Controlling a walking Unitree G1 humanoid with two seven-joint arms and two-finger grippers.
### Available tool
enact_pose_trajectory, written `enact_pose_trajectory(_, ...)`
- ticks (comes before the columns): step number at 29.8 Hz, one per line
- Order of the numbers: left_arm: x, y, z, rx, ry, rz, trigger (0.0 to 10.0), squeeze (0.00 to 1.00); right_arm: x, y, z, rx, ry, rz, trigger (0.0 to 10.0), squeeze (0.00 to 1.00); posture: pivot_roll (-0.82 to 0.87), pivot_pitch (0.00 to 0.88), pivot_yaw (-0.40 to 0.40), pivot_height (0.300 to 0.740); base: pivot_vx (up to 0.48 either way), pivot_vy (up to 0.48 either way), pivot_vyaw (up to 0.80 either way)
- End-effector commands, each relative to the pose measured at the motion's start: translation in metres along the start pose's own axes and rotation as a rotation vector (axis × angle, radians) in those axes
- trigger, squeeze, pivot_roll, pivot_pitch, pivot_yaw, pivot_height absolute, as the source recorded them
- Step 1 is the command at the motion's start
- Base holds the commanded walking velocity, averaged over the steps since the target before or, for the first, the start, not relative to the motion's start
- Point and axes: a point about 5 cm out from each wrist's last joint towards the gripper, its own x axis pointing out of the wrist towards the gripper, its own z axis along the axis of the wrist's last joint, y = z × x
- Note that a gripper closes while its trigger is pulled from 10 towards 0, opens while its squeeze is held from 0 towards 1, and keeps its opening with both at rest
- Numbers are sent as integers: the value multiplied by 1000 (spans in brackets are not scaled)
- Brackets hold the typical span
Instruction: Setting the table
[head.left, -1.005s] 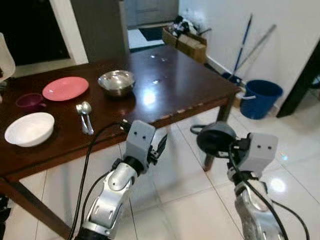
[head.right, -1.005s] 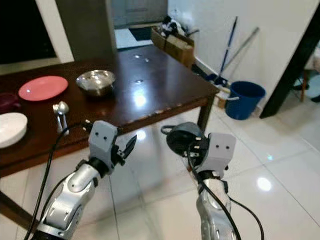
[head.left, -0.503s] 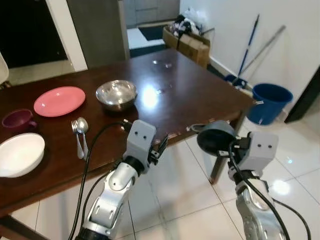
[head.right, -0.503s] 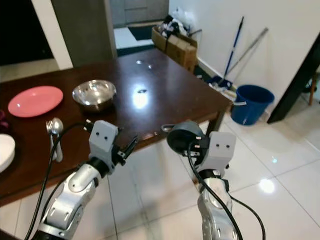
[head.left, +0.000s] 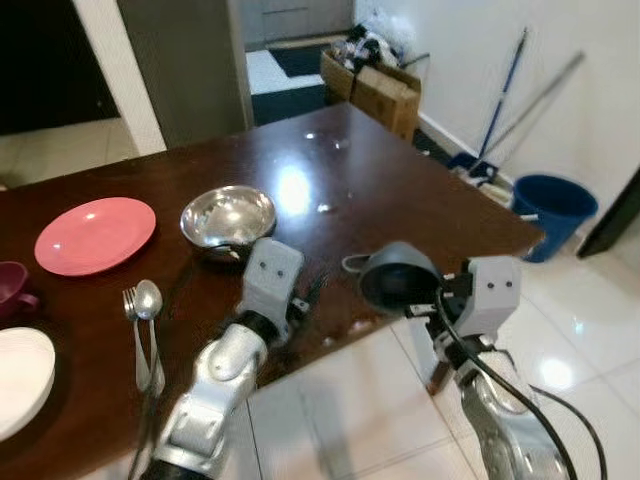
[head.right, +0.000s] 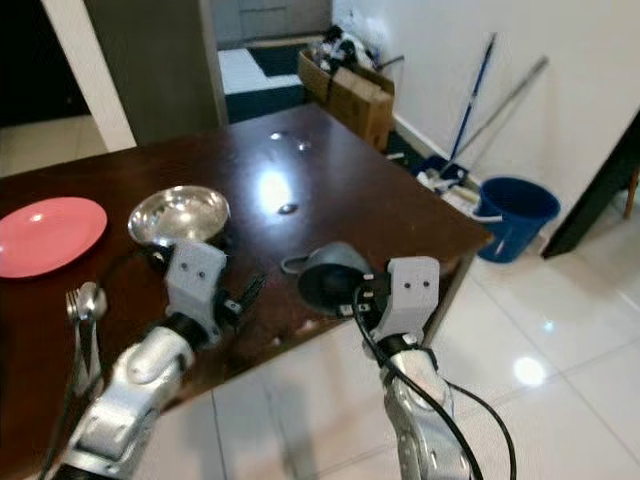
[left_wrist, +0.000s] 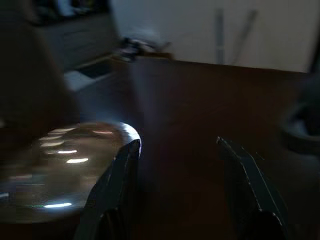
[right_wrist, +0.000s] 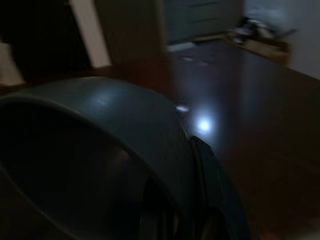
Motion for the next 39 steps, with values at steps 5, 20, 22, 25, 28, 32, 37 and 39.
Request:
enact_pose_trajectory(5, -30, 59, 3, 159, 76, 30, 10000, 0, 7, 18, -6, 92, 64, 141, 10000, 0, -14, 0, 71, 740, 0, 0, 0)
enact_pose_trajectory(20, -61, 112, 28, 334, 156, 17, 10000, 0, 11, 42, -8, 291, 273, 447, 10000, 0, 51, 10, 38, 740, 0, 0, 0)
enact_pose_trajectory(22, -59, 106, 26, 342, 168, -28, 10000, 0, 10, 40, -11, 306, 339, 458, 10000, 0, 44, 11, 41, 740, 0, 0, 0)
enact_pose_trajectory(25, -56, 101, 26, 352, 165, -60, 10000, 0, 12, 36, -16, 345, 404, 451, 10000, 0, 41, 12, 42, 740, 0, 0, 0)
enact_pose_trajectory(28, -50, 96, 29, 342, 148, -83, 10000, 0, 17, 31, -23, 390, 477, 456, 10000, 0, 46, 14, 41, 740, 0, 0, 0)
enact_pose_trajectory(32, -45, 93, 31, 335, 135, -88, 10000, 0, 22, 28, -31, 392, 535, 461, 10000, 0, 52, 15, 41, 740, 0, 0, 0)
enact_pose_trajectory(37, -45, 88, 32, 323, 128, -89, 10000, 0, 33, 29, -36, 409, 585, 514, 10000, 0, 76, 18, 40, 740, 0, 0, 0)
enact_pose_trajectory(39, -45, 86, 32, 321, 128, -87, 10000, 0, 38, 31, -39, 412, 606, 529, 10000, 0, 82, 22, 40, 740, 0, 0, 0)
